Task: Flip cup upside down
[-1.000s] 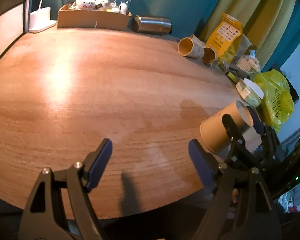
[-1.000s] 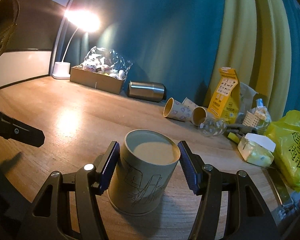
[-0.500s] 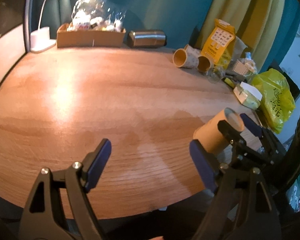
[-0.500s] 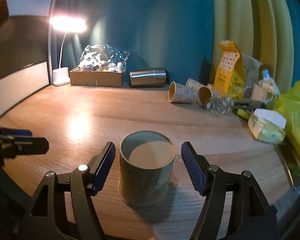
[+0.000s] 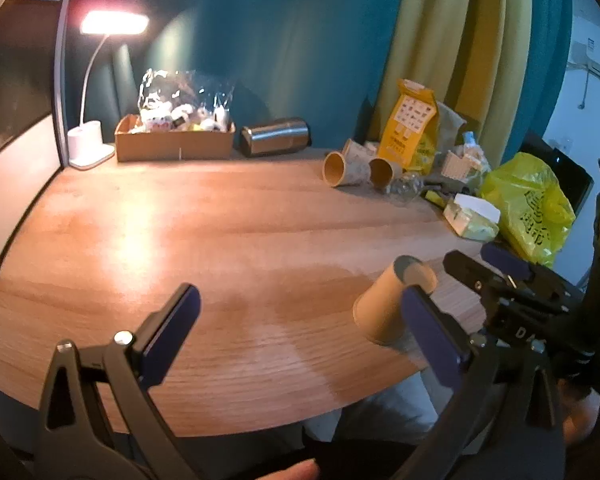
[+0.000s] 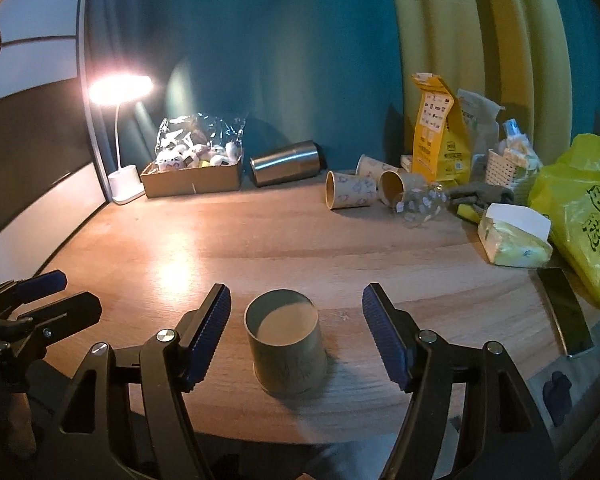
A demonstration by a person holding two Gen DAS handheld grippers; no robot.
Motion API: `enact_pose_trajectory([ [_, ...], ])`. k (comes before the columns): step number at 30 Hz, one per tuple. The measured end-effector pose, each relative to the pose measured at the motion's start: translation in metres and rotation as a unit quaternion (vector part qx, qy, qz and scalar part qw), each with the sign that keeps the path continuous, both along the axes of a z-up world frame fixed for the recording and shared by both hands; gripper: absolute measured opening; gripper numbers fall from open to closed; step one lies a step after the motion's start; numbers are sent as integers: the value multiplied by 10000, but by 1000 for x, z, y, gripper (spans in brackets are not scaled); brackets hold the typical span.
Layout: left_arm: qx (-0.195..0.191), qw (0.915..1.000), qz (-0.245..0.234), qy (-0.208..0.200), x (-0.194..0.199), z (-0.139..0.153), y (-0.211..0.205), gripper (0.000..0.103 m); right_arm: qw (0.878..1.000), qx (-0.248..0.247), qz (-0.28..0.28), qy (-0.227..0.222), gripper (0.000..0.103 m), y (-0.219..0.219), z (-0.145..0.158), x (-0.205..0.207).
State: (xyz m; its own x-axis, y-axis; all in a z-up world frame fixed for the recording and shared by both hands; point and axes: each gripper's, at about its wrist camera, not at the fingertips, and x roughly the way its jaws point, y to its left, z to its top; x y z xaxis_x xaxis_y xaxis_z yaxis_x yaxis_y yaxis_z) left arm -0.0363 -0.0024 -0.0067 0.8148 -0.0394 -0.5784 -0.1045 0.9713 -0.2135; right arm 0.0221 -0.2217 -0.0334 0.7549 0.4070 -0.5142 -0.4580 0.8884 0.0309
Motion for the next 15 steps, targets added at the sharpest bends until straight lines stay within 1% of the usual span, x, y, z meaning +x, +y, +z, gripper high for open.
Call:
enact_pose_trajectory([
  [3, 38, 10000, 7, -50, -3, 10, -4, 102, 10000, 7, -30, -80, 72, -5, 11, -6],
  [9, 289, 9993, 50, -252, -6, 31, -11, 102, 9998, 118, -87, -160, 72, -16, 29, -9],
  [15, 397, 9983, 14, -424, -6, 46, -17, 102, 9996, 201, -69, -205, 72, -21, 39, -8],
])
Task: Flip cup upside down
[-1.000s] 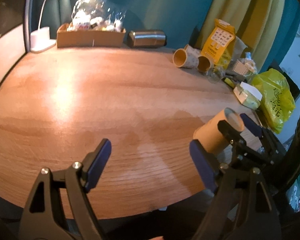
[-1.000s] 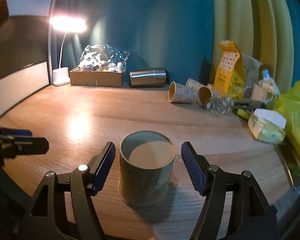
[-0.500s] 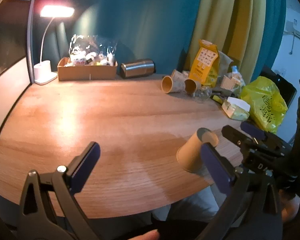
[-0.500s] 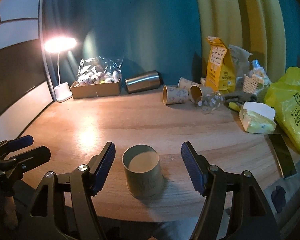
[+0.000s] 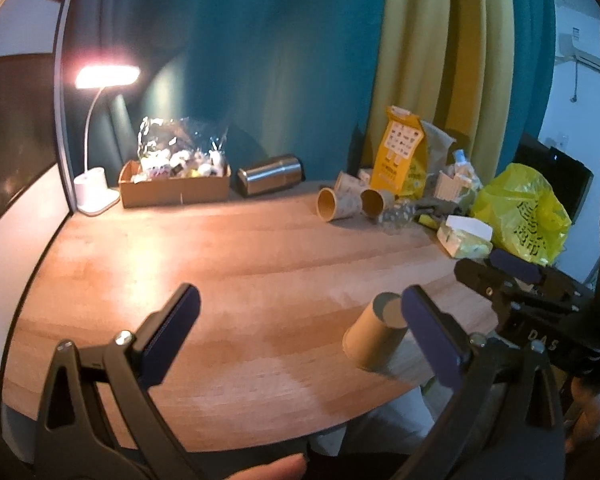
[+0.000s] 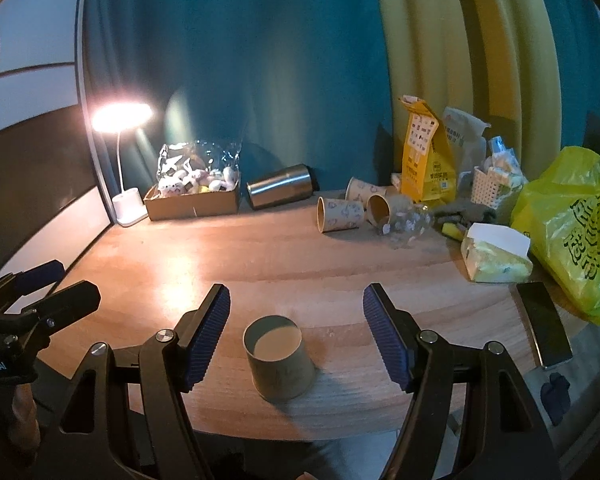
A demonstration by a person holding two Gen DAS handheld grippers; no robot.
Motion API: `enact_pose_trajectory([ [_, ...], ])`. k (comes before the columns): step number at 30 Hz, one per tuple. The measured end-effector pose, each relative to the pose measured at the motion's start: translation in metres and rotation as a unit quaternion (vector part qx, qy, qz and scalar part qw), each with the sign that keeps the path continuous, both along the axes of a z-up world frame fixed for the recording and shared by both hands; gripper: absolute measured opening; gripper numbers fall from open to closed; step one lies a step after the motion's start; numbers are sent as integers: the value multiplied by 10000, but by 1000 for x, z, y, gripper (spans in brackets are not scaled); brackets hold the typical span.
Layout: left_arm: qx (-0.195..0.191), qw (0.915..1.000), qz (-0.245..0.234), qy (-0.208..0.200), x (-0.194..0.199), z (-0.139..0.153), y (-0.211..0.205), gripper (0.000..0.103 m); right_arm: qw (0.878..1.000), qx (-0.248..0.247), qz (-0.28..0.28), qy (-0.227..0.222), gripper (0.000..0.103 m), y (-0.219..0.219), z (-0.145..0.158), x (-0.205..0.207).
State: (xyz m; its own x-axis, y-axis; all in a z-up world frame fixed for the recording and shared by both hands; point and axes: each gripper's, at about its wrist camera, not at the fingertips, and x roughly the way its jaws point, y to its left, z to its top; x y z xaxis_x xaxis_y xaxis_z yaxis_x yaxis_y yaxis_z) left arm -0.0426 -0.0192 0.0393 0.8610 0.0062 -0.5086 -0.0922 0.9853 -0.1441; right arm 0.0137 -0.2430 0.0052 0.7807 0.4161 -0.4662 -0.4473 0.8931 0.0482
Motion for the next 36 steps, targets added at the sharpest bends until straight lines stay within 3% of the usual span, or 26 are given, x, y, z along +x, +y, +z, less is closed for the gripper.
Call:
enact_pose_trajectory([
  [24, 105, 9999, -10, -78, 3, 7, -6, 102, 9999, 73, 29, 89, 73, -1, 3, 8],
  [36, 82, 9998, 163, 74, 8, 4, -2, 102, 9998, 73, 38, 184, 73, 3, -3, 13],
])
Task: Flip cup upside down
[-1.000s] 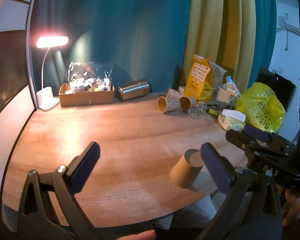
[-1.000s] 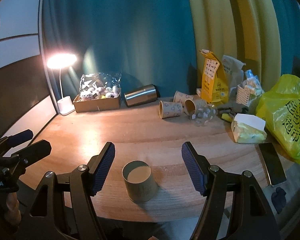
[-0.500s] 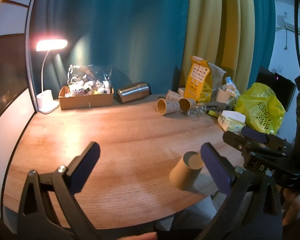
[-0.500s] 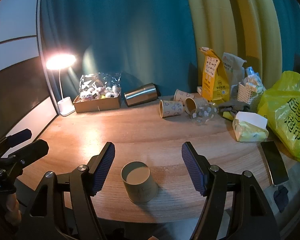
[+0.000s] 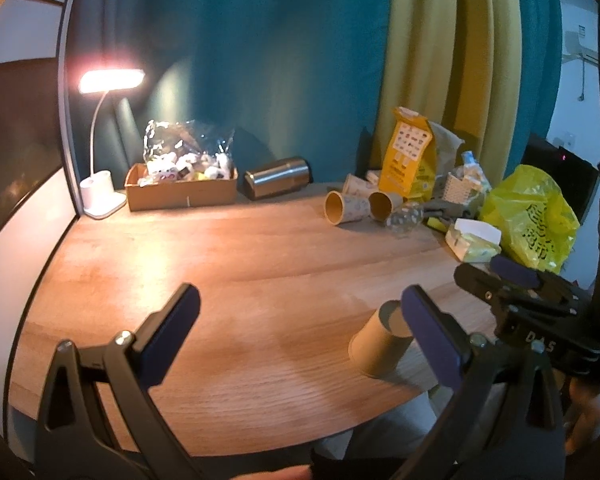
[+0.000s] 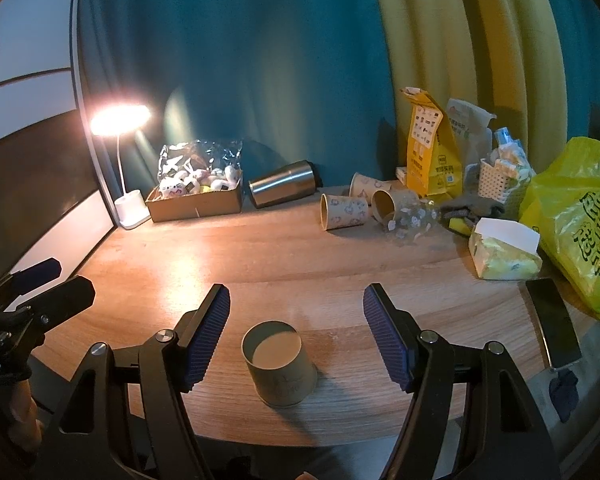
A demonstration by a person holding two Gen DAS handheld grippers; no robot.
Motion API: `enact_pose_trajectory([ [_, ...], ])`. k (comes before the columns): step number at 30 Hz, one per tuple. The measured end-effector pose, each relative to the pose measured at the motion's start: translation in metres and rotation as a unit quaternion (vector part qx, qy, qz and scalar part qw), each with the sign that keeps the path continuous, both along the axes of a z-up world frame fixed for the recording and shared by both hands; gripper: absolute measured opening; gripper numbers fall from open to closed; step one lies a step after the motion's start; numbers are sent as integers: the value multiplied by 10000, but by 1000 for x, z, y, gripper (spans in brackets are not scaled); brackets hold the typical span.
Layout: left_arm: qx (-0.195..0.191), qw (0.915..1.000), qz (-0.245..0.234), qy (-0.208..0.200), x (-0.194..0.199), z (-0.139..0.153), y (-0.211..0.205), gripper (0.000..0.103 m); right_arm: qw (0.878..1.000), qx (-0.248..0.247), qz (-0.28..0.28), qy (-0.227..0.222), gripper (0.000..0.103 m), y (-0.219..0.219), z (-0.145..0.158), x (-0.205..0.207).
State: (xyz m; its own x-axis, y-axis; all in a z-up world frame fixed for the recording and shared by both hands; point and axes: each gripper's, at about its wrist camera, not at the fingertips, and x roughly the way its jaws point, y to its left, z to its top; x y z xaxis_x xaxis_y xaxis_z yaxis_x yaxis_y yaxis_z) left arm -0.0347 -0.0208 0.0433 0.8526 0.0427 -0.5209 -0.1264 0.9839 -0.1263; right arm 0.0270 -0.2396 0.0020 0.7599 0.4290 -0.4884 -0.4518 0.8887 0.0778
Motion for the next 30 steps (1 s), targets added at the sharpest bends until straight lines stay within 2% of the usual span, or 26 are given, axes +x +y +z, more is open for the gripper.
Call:
enact_pose_trajectory([
  [30, -53, 10000, -15, -48, 0, -1, 5, 102, 10000, -1, 44, 78, 73, 10, -1, 3],
])
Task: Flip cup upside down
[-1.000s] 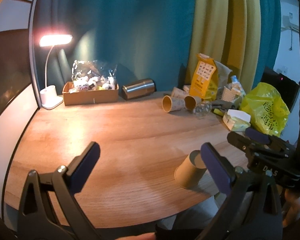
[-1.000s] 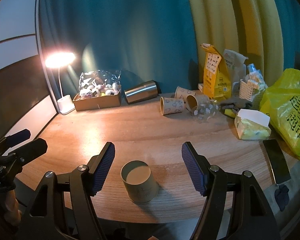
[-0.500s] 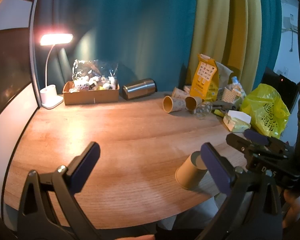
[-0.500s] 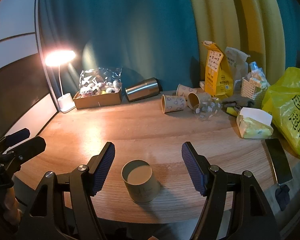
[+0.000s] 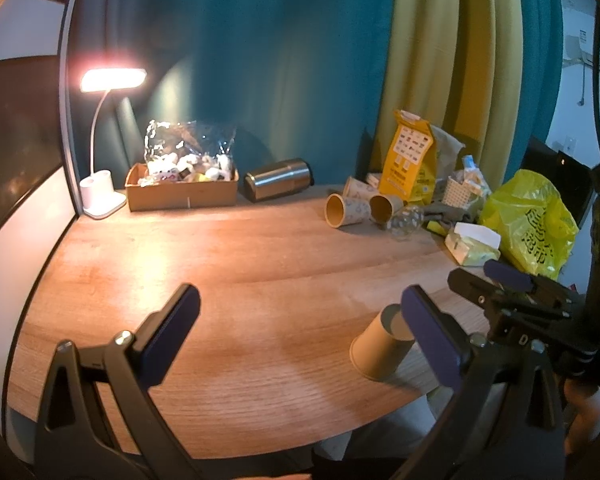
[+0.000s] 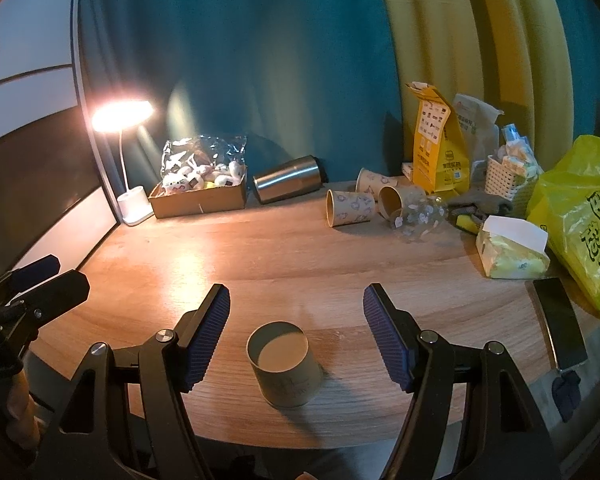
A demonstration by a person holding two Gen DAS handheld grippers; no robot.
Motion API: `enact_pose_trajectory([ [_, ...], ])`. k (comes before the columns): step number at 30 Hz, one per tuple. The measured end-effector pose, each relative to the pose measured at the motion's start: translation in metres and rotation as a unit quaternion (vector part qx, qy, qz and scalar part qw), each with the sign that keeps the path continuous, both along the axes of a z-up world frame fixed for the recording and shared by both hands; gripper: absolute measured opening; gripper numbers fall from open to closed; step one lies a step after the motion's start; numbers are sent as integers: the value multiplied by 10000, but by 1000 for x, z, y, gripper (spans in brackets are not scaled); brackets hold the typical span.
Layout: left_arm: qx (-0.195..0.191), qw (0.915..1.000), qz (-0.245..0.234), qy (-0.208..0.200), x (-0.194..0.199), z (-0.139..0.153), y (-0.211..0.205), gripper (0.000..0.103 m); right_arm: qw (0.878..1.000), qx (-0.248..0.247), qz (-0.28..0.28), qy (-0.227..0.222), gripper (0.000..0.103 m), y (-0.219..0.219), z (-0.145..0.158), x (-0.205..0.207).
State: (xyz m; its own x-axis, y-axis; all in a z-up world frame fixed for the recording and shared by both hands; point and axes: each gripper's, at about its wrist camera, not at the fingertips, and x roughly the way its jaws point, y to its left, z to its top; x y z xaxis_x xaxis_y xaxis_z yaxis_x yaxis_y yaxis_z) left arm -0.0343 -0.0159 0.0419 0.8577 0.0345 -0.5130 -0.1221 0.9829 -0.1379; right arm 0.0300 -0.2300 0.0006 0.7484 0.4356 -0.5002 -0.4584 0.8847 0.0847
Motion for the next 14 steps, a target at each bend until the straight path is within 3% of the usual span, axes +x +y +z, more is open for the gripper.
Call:
enact_pose_trajectory([
  [14, 21, 10000, -60, -21, -2, -2, 1, 102, 9999, -77, 52, 89, 73, 8, -4, 2],
])
